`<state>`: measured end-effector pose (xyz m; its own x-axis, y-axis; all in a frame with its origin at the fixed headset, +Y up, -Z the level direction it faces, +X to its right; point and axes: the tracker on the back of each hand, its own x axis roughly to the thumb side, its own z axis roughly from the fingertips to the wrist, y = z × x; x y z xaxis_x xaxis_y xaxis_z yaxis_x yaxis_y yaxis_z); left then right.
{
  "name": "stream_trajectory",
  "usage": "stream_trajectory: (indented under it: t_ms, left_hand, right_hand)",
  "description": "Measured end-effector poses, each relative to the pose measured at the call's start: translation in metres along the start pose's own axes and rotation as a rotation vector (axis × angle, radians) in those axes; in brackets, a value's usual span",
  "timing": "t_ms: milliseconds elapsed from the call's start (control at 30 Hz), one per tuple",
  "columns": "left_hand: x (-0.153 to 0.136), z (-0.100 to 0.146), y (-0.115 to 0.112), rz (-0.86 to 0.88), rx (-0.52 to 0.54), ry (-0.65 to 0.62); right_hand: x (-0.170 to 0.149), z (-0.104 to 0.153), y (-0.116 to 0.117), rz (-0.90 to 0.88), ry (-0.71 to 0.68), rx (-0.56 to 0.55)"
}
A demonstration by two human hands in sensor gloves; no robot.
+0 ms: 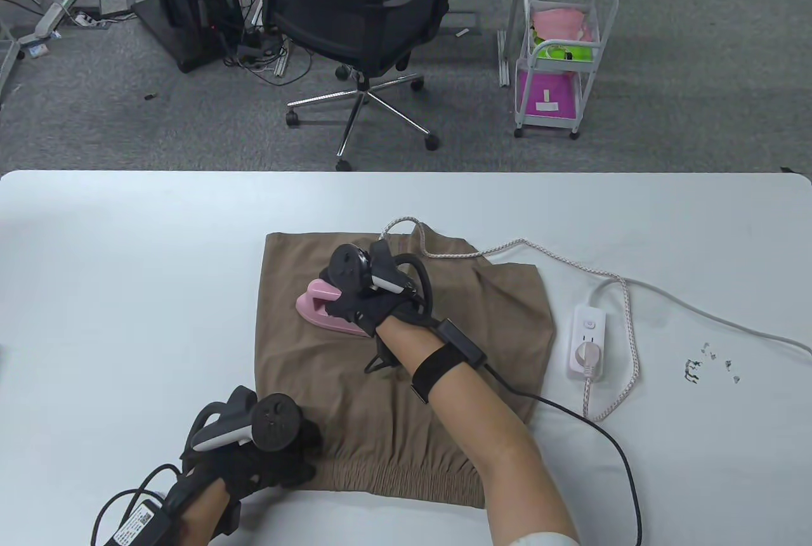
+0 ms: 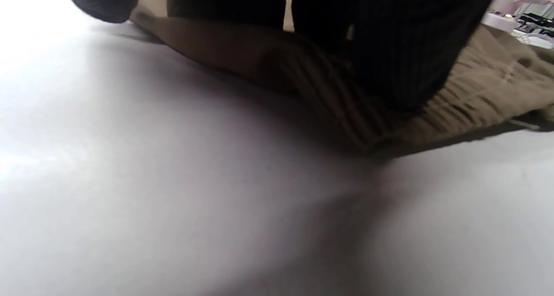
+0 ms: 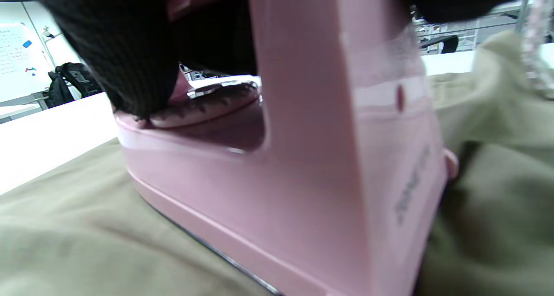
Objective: Iron shorts with electric iron on table
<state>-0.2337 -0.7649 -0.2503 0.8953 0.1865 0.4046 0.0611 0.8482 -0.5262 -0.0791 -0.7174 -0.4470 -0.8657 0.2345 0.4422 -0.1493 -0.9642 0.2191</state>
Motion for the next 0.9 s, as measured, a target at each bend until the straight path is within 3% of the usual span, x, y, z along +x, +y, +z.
stream_trajectory:
  t_ms: [467, 900]
  left_hand:
    - [0.001, 0.000, 0.000, -0.009, 0.000, 0.003]
    - [0.002, 0.001, 0.000, -0.018, 0.002, 0.006]
  right_hand:
    - [0.058, -0.014, 0.012, 0.018, -0.081, 0.041]
    - [0.026, 0.011, 0.005, 0.033, -0.039, 0.046]
